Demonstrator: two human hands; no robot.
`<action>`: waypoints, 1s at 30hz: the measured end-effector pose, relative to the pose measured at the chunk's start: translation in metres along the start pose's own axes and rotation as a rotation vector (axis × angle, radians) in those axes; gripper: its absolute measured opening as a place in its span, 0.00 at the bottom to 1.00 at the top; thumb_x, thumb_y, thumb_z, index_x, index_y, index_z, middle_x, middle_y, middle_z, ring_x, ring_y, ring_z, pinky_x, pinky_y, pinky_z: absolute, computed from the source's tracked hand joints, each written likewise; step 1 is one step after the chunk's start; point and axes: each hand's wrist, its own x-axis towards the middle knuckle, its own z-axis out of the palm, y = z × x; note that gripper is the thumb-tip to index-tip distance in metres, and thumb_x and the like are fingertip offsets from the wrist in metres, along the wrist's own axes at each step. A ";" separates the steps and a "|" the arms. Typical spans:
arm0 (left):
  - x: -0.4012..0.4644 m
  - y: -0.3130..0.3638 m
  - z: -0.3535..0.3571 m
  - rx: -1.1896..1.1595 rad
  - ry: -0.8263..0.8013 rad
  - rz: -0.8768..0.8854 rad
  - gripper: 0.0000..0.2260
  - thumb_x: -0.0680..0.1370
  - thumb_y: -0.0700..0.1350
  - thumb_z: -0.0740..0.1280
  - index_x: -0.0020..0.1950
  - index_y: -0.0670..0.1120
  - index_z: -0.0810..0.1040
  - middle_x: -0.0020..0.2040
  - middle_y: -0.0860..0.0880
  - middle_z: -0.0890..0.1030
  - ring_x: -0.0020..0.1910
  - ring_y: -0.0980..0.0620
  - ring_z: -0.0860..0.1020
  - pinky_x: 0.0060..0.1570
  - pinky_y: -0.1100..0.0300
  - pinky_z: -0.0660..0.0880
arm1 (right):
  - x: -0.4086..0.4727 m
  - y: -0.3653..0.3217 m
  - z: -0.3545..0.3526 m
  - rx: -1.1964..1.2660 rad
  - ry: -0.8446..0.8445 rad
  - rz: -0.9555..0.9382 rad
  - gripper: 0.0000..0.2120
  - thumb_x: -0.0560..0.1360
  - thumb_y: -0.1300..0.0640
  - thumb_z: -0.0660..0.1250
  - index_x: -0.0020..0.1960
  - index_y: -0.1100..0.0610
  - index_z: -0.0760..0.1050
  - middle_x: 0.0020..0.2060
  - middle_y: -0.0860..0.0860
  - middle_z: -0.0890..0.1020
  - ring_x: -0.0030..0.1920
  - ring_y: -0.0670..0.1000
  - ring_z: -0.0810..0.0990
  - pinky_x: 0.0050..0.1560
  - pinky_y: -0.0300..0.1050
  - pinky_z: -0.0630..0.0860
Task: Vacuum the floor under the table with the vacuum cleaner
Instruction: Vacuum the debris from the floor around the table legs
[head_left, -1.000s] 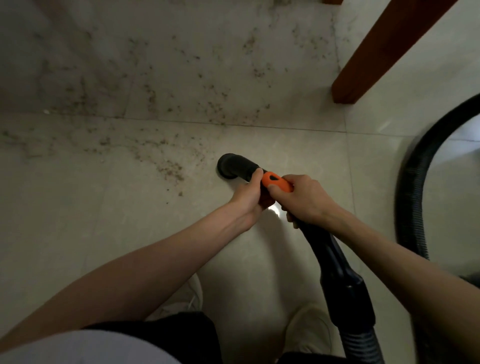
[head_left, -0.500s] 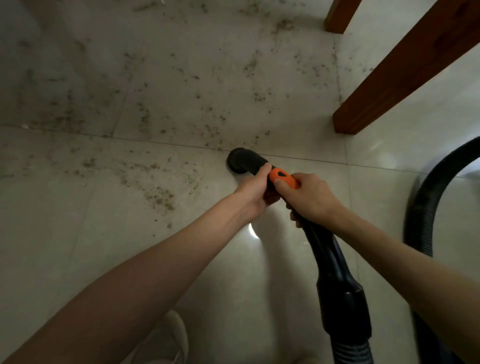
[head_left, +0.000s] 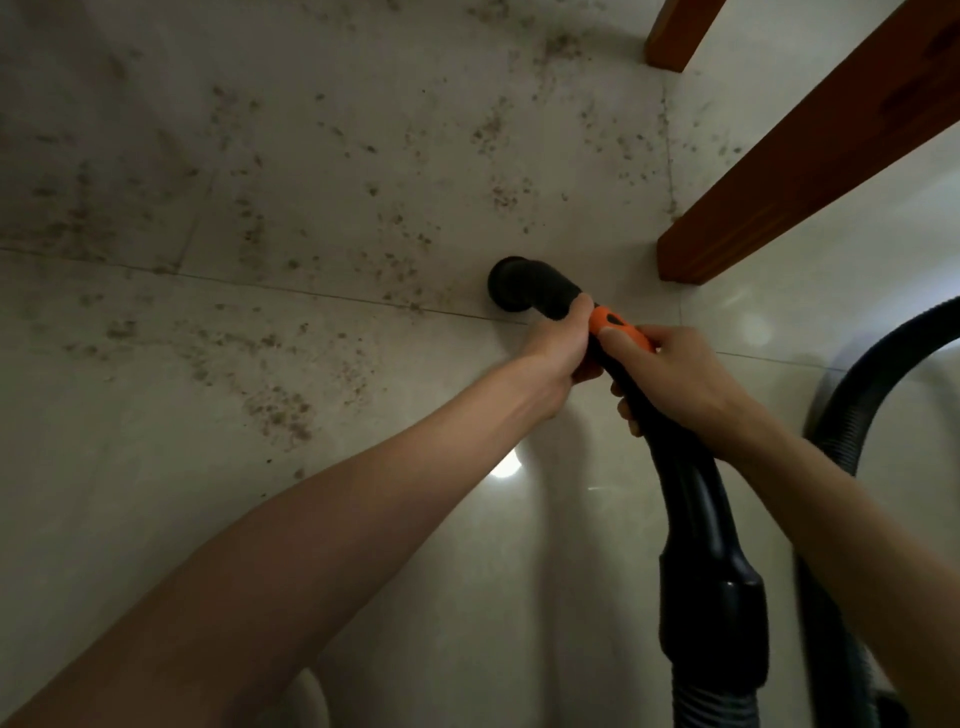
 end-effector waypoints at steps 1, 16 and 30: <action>0.001 0.002 0.003 -0.001 -0.009 -0.002 0.17 0.80 0.51 0.60 0.62 0.39 0.72 0.53 0.41 0.77 0.53 0.45 0.78 0.58 0.50 0.76 | 0.002 -0.001 -0.003 0.001 0.002 0.011 0.14 0.79 0.47 0.62 0.48 0.59 0.74 0.34 0.55 0.78 0.27 0.49 0.77 0.25 0.39 0.73; 0.026 0.009 0.027 0.055 0.013 -0.018 0.20 0.78 0.52 0.64 0.64 0.41 0.70 0.52 0.43 0.78 0.38 0.51 0.76 0.34 0.62 0.75 | 0.023 0.003 -0.022 0.282 -0.052 0.187 0.17 0.78 0.46 0.62 0.48 0.61 0.75 0.33 0.55 0.76 0.26 0.49 0.75 0.27 0.40 0.75; 0.042 0.003 0.003 -0.070 0.101 0.011 0.12 0.77 0.51 0.65 0.51 0.43 0.75 0.51 0.42 0.80 0.50 0.45 0.80 0.53 0.51 0.78 | 0.033 -0.005 -0.005 0.262 -0.138 0.108 0.19 0.78 0.46 0.63 0.53 0.63 0.75 0.32 0.55 0.76 0.25 0.49 0.75 0.24 0.40 0.74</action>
